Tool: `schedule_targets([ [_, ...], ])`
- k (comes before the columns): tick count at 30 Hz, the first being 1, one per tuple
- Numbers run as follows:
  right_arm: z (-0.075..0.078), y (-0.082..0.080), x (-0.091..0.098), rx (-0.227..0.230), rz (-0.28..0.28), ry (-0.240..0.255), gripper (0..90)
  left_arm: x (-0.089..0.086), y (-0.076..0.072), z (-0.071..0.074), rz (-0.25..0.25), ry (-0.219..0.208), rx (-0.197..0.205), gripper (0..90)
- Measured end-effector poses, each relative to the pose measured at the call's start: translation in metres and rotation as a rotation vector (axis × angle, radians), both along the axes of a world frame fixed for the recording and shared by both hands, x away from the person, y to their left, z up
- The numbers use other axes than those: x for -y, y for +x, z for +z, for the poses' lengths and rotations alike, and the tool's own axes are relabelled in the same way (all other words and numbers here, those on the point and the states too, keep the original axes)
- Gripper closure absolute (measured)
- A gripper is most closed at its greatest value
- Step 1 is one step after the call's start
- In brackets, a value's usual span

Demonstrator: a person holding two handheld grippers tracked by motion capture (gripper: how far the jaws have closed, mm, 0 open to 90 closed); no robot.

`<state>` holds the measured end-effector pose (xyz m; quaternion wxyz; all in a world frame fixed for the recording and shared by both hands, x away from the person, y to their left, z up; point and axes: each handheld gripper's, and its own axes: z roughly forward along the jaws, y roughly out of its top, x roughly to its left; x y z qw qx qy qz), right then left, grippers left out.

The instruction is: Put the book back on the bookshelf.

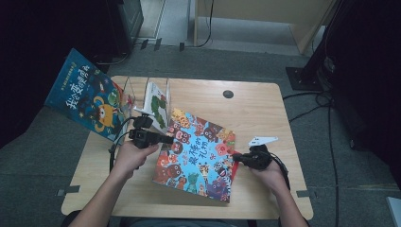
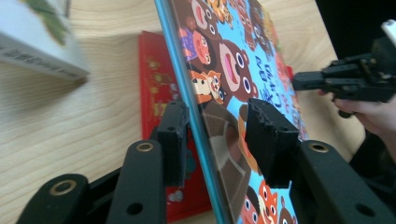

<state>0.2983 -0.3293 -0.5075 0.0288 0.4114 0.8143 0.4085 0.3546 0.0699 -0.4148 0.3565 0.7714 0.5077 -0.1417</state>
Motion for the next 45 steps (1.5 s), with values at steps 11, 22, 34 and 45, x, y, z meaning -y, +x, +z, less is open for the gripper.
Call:
schedule_targets([
  [11, -0.001, 0.002, -0.019, 0.047, 0.034, -0.021, 90.0, 0.007, 0.006, 0.030, -0.017, -0.007, -0.018, 66.1],
  [22, -0.002, 0.005, -0.029, 0.064, 0.047, -0.022, 89.4, 0.011, 0.018, 0.044, -0.009, 0.031, -0.055, 68.2],
  [34, -0.004, 0.006, -0.037, 0.098, 0.053, -0.017, 86.8, 0.023, 0.021, 0.049, -0.074, 0.047, -0.102, 70.1],
  [45, 0.006, 0.008, -0.019, 0.130, -0.001, 0.008, 64.0, 0.023, 0.033, 0.075, -0.156, 0.060, -0.190, 79.9],
])
